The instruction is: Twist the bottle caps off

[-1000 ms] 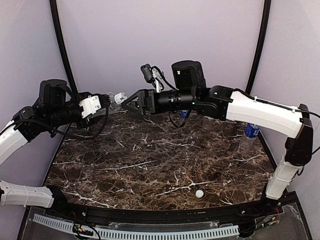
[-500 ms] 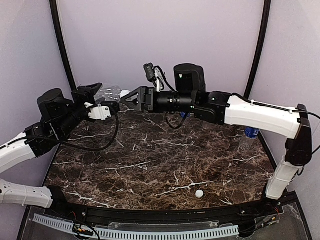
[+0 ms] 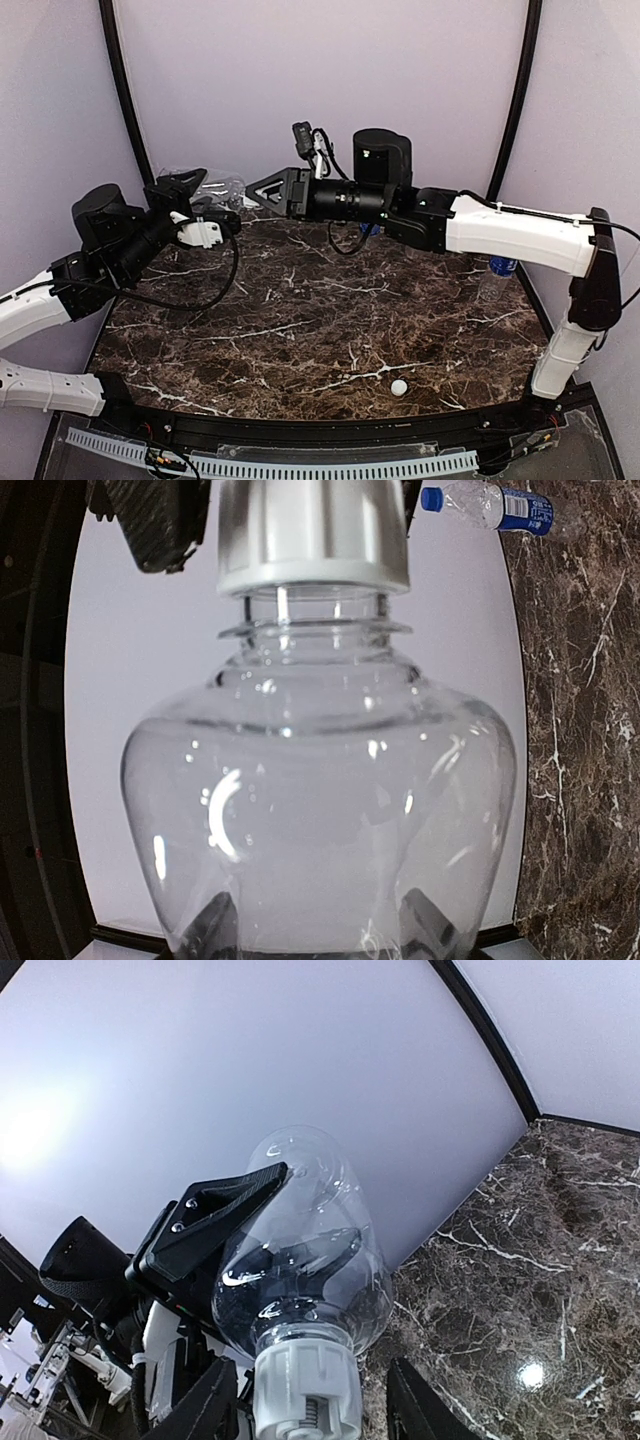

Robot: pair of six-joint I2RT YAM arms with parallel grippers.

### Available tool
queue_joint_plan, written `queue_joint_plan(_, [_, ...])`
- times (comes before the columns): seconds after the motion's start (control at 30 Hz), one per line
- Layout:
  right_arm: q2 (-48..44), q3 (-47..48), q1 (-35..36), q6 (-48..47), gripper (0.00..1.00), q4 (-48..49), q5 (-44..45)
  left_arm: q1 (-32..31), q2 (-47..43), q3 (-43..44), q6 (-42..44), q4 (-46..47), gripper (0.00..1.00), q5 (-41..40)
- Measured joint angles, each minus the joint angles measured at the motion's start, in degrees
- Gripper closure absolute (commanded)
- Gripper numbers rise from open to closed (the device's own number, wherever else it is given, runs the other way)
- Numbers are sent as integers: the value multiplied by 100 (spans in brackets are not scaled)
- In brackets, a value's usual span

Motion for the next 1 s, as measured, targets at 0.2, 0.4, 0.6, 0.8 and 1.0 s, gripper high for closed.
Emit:
queue_joint_plan(0.2, [17,-2,0,81,52,103,-105,-2,0,-22,37,63,55,0])
queue_joint_plan(0.4, [87,7,0,116,51,107,-212,-2,0,-68,85,92,54,-2])
queue_joint_plan(0.6, [173,9,0,149,70,94,-243,-2,0,-68,83,138,55,-7])
queue_joint_plan(0.8, [173,9,0,76,100,142,-275,-2,-2,-79,59,131,55,-4])
queue_joint_plan(1.0, [173,55,7,-146,100,15,-356,-4,-107,-85,-76,-87,55,136])
